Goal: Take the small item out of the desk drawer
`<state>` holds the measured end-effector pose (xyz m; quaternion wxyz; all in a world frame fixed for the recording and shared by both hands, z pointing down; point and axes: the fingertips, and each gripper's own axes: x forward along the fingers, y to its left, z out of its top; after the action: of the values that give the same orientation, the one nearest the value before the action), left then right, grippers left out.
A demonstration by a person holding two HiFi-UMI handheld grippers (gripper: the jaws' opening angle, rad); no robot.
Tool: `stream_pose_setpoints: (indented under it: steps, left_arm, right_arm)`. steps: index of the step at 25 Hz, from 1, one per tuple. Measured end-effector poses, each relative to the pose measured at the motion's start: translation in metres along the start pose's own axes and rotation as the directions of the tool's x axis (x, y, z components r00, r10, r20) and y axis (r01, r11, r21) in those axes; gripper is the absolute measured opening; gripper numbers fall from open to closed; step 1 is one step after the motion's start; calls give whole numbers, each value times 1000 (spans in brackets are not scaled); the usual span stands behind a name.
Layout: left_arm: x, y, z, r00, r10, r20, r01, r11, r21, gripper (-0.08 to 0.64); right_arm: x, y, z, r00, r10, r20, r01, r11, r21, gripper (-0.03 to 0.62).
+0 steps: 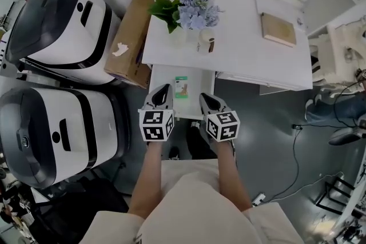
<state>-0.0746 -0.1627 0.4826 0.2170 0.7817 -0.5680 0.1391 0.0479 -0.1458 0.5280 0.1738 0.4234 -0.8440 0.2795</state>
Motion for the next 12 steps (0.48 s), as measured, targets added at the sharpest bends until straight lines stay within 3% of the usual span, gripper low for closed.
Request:
stream_pose_setpoints:
  steps: [12]
  left_arm:
    - [66, -1, -7, 997, 53, -50, -54, 998, -21, 17]
  right_arm:
    - [34, -45, -3, 996, 40, -84, -40, 999, 1, 25]
